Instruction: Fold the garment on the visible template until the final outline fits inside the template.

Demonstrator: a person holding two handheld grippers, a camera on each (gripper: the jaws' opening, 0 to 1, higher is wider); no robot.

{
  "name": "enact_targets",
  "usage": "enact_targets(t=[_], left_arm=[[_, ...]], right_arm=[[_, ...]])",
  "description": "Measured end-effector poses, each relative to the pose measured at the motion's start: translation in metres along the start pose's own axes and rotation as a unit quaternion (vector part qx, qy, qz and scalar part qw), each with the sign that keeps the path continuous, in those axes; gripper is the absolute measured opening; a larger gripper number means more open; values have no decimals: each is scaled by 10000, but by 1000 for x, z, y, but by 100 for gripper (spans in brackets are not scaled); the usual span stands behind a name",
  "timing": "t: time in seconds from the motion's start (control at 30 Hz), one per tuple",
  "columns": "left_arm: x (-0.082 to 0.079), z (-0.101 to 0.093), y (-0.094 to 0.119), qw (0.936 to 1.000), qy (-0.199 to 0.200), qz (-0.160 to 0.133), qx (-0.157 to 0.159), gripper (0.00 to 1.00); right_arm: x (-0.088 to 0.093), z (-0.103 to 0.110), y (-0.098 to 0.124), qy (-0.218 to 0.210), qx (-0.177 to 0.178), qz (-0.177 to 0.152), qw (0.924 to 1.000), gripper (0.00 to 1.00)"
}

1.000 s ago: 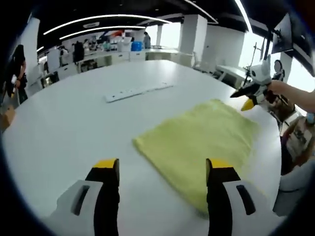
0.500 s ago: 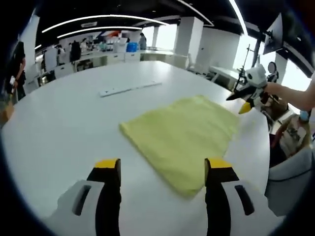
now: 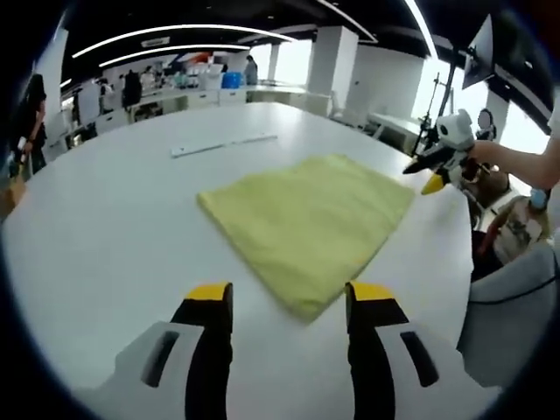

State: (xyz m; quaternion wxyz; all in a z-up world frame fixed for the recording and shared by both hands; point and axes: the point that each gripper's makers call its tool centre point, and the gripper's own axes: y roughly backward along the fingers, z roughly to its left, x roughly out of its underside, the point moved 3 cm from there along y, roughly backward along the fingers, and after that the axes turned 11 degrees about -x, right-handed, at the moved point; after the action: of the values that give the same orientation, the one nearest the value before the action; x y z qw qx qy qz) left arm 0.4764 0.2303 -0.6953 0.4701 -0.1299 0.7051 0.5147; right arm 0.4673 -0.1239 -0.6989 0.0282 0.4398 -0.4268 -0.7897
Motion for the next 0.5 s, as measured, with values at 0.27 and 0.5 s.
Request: enact_targets(t=[0.27, 0.5], left_arm=[[11, -5, -1, 9999, 26, 81, -60, 37], [17, -11, -5, 9999, 83, 111, -60, 25]], right_arm=[[18, 2, 1, -39, 141, 58, 9999, 42], [29, -2, -1, -108, 386, -18, 9992, 24]])
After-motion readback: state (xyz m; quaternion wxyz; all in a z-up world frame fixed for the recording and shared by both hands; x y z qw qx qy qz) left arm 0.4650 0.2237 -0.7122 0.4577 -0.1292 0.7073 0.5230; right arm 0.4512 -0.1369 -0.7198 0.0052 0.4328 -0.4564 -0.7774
